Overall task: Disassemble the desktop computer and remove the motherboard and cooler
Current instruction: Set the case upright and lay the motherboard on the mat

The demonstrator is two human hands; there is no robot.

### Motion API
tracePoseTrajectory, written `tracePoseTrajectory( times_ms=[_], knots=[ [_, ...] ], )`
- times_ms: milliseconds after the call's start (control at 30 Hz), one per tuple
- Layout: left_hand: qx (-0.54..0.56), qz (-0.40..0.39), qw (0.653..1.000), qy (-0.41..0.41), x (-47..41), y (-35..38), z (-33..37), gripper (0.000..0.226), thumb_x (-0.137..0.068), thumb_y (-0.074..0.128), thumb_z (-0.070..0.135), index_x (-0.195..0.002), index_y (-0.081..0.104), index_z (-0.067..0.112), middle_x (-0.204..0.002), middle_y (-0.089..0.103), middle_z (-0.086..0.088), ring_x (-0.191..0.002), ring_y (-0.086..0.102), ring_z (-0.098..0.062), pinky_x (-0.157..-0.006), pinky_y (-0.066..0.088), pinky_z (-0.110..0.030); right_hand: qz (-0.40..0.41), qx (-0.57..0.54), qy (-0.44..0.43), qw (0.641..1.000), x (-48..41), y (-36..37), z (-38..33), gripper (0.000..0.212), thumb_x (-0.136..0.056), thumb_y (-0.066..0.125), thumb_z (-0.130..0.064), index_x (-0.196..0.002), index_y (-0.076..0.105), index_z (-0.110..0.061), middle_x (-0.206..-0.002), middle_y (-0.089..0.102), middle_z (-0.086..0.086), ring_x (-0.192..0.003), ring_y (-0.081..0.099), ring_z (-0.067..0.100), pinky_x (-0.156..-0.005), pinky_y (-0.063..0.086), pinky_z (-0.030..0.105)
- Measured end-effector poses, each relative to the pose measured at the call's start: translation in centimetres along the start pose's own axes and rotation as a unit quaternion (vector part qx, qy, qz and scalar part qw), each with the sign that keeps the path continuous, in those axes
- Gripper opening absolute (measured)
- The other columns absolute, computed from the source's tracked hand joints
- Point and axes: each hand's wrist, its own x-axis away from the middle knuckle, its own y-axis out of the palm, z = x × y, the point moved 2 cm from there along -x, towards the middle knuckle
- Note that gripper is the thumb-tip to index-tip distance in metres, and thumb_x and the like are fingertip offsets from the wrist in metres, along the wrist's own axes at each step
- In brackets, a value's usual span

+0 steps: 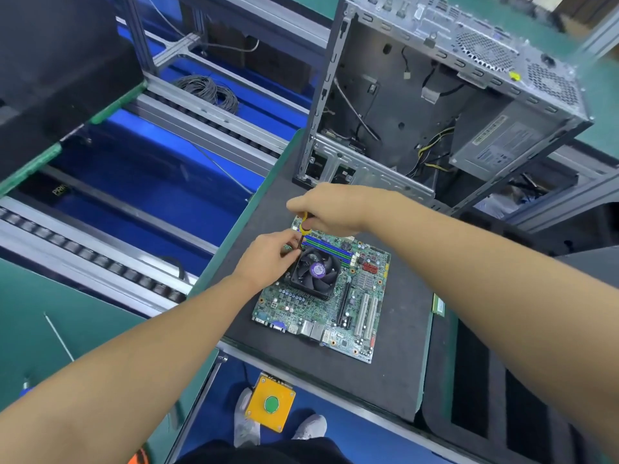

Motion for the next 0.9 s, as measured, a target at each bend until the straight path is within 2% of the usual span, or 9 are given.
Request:
tracePoseTrajectory(
  times_ms=[167, 267, 333, 433, 533, 633, 733, 833, 900],
  knots=[
    [0.003, 0.012, 1.0, 0.02, 0.1, -1.8, 0.6, 0.012, -0.092, 0.063, 0.037, -0.099, 0.07, 0.029, -0.091, 0.063, 0.012, -0.075, 0.063, -0.012, -0.073, 0.054, -0.038, 0.045, -0.037, 0.038, 0.998, 0.7, 1.0, -0.3, 0.012, -0.101, 0.044, -0.026, -0.093, 0.042, -0.016, -0.072, 0.043, -0.003, -0.067, 0.047, 0.021, -0.055, 0.028, 0.034],
    [0.067, -0.027, 0.996, 0.061, -1.2, -3.4, 3.2, 0.013, -0.091, 0.069, 0.032, -0.087, 0.065, 0.045, -0.096, 0.062, 0.016, -0.085, 0.06, -0.003, -0.077, 0.049, -0.024, 0.071, -0.075, 0.049, 0.993, 0.7, 1.4, -0.7, 0.016, -0.102, 0.042, -0.029, -0.095, 0.041, -0.014, -0.071, 0.042, -0.004, -0.072, 0.048, 0.027, -0.059, 0.029, 0.036],
    [0.097, -0.053, 0.993, 0.038, -1.9, -3.8, 4.3, 0.03, -0.093, 0.065, 0.027, -0.077, 0.062, 0.052, -0.079, 0.063, 0.027, -0.073, 0.058, 0.006, -0.065, 0.045, -0.016, 0.103, -0.141, 0.079, 0.981, 0.7, 1.7, -0.8, 0.02, -0.103, 0.041, -0.03, -0.098, 0.038, -0.011, -0.071, 0.043, 0.0, -0.068, 0.049, 0.026, -0.055, 0.027, 0.036],
    [0.103, -0.048, 0.994, 0.002, -2.1, -3.4, 4.4, 0.034, -0.092, 0.065, 0.028, -0.061, 0.053, 0.034, -0.049, 0.048, 0.02, -0.047, 0.039, -0.003, -0.05, 0.029, -0.025, 0.177, -0.233, 0.163, 0.942, 1.0, 2.5, -0.9, 0.027, -0.103, 0.043, -0.035, -0.099, 0.03, -0.012, -0.071, 0.047, 0.002, -0.065, 0.049, 0.029, -0.057, 0.03, 0.037],
    [0.114, -0.035, 0.993, 0.011, -2.1, -2.9, 4.9, 0.044, -0.091, 0.065, 0.023, -0.054, 0.058, 0.046, -0.043, 0.046, 0.02, -0.041, 0.037, -0.002, -0.043, 0.026, -0.014, 0.239, -0.151, 0.296, 0.912, 1.4, 3.0, -1.5, 0.035, -0.101, 0.042, -0.049, -0.102, 0.043, -0.014, -0.084, 0.054, 0.006, -0.077, 0.054, 0.034, -0.063, 0.036, 0.038],
    [0.13, -0.015, 0.991, -0.005, -2.0, -3.0, 5.2, 0.034, -0.081, 0.055, 0.045, -0.048, 0.052, 0.044, -0.04, 0.04, 0.014, -0.039, 0.03, -0.005, -0.04, 0.024, -0.015, 0.207, -0.049, 0.349, 0.913, 0.8, 2.5, -2.3, 0.047, -0.103, 0.035, -0.048, -0.104, 0.062, -0.01, -0.1, 0.064, 0.013, -0.091, 0.064, 0.038, -0.064, 0.047, 0.039],
    [0.147, -0.009, 0.989, -0.015, -2.3, -2.9, 4.5, 0.026, -0.07, 0.054, 0.055, -0.049, 0.053, 0.041, -0.043, 0.037, 0.011, -0.045, 0.027, -0.006, -0.045, 0.022, -0.016, 0.158, -0.078, 0.326, 0.929, -0.2, 1.8, -2.1, 0.027, -0.102, 0.042, -0.023, -0.107, 0.063, -0.007, -0.108, 0.064, 0.015, -0.098, 0.062, 0.037, -0.068, 0.044, 0.038],
    [0.165, -0.061, 0.984, -0.017, -2.8, -3.4, 4.2, 0.013, -0.075, 0.067, 0.054, -0.071, 0.07, 0.043, -0.061, 0.056, 0.008, -0.06, 0.042, -0.009, -0.059, 0.035, -0.028, 0.088, -0.056, 0.252, 0.962, -0.6, 0.9, -1.3, 0.019, -0.103, 0.044, -0.017, -0.099, 0.06, -0.007, -0.09, 0.055, 0.013, -0.077, 0.05, 0.028, -0.061, 0.037, 0.03],
    [0.219, -0.127, 0.968, 0.0, -2.9, -4.0, 4.1, 0.008, -0.089, 0.068, 0.034, -0.094, 0.074, 0.037, -0.084, 0.073, 0.008, -0.077, 0.061, -0.01, -0.073, 0.048, -0.027, 0.049, -0.046, 0.196, 0.978, -0.5, 0.6, -0.3, 0.022, -0.103, 0.046, -0.022, -0.086, 0.052, -0.007, -0.082, 0.058, 0.011, -0.066, 0.048, 0.025, -0.049, 0.031, 0.03]
  ],
)
